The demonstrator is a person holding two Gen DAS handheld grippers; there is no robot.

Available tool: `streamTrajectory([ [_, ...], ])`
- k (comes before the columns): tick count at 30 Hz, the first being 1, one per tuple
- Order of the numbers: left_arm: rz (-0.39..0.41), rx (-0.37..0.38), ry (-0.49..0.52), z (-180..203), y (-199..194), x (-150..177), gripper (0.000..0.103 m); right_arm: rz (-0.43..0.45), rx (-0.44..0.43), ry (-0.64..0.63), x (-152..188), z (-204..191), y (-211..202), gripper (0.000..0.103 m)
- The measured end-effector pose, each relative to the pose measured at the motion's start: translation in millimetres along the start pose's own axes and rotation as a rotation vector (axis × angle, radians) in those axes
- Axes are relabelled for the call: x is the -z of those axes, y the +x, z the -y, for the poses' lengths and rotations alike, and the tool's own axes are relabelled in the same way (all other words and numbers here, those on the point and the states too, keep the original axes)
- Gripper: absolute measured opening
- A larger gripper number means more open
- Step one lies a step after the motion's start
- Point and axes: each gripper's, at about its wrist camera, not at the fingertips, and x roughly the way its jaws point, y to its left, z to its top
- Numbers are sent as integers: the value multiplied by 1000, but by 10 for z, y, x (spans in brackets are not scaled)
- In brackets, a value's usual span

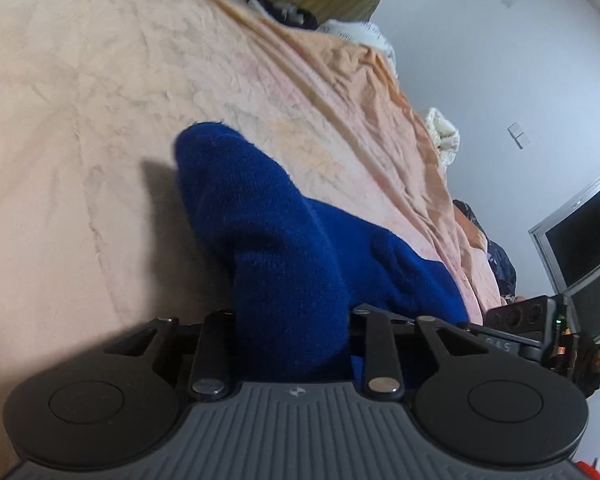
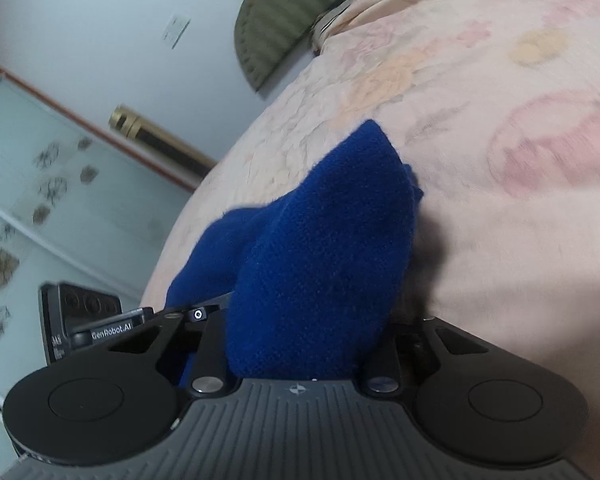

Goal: Fold small clothes
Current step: 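Lay the folded side down with both grippers and press it flat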

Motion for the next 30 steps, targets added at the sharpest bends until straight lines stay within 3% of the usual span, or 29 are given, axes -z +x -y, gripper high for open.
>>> streamTrajectory([
  [5,117,-7,132,317,-580,196,26,66,-33,-62,219,-485,-179,28],
  [9,215,45,211,524,-1268,356,26,108,-87,-141,413,-1026,-449,28],
  [16,275,34,355,686,-2152,428,27,78,-169,-319,644,-1853,-611,29],
  [20,275,-58,387,513,-2024,244,27,32,-172,-321,477,-1856,-249,29],
  [25,234,-236,470,120,-1420,-55,30,-38,-108,-365,186,-1660,494,29],
  [30,151,-306,377,-320,-948,-422,34,-47,33,-231,-77,-1220,1072,39],
])
